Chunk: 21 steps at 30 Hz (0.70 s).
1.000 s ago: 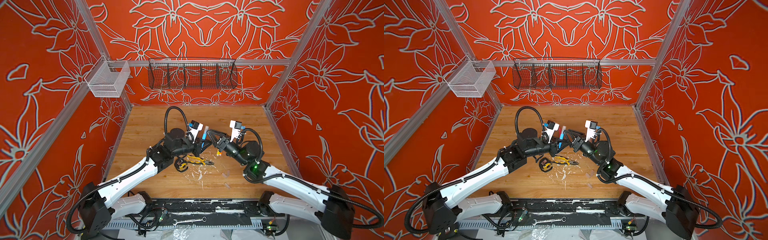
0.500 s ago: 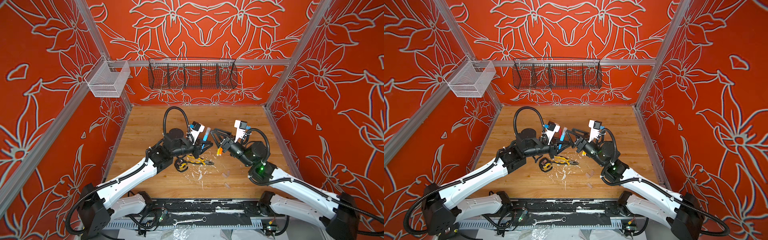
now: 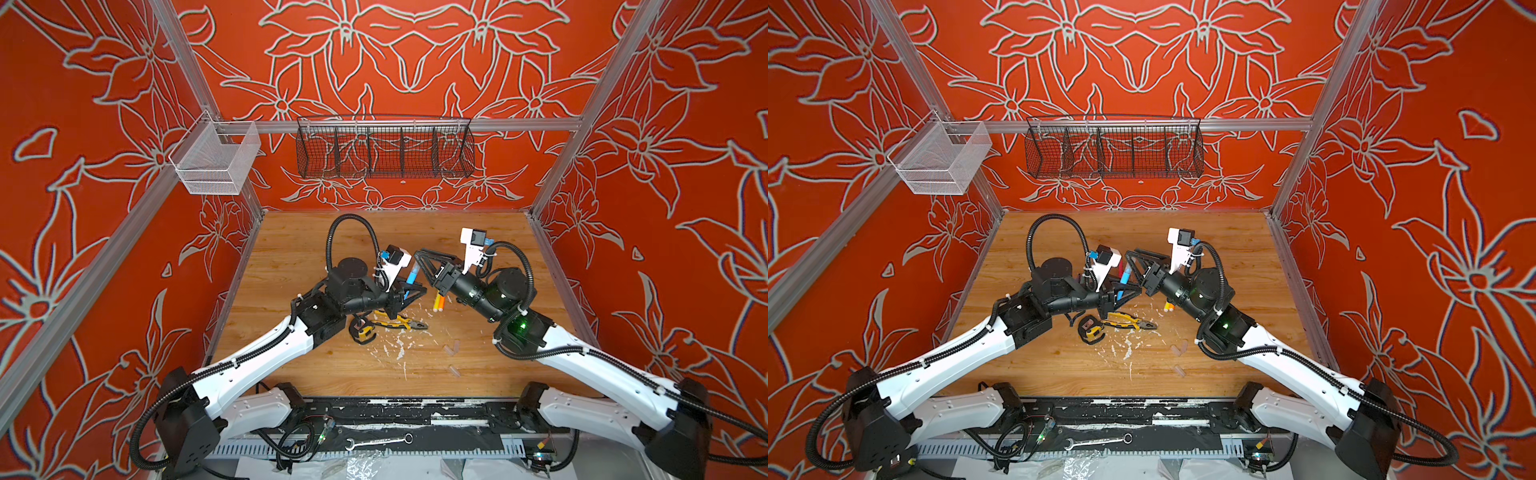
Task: Insert the pens into the pen caps
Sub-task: 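Press the cap down onto the blue marker with the right gripper, then release the cap with the right gripper and draw it back from the marker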
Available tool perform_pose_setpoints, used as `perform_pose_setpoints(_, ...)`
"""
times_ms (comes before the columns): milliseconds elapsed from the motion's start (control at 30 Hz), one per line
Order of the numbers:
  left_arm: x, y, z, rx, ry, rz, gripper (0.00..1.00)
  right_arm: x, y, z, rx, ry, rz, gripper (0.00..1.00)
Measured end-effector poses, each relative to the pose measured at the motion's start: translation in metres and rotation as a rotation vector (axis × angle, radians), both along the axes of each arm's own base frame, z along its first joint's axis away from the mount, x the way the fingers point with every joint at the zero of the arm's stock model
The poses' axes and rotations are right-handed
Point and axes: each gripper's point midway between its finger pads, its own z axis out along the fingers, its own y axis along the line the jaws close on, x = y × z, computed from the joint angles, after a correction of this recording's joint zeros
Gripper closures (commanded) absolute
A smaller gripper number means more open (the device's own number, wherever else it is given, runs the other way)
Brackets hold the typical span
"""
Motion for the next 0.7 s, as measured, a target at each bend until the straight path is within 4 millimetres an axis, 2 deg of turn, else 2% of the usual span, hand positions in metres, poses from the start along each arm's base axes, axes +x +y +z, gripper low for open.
perform_pose_setpoints(300, 0.001, 0.001, -0.004, 0.016, 0.001, 0.014, 1.00, -0.001, 0.003, -0.005, -0.024, 0.008, 0.013, 0.91)
perform_pose_setpoints(500, 0.006, 0.001, -0.009, 0.033, 0.000, 0.036, 1.00, -0.001, 0.005, -0.009, -0.034, 0.012, 0.022, 0.98)
perform_pose_setpoints(700, 0.012, 0.001, -0.024, 0.084, 0.019, 0.070, 1.00, 0.000, 0.000, -0.026, -0.057, 0.024, -0.006, 1.00)
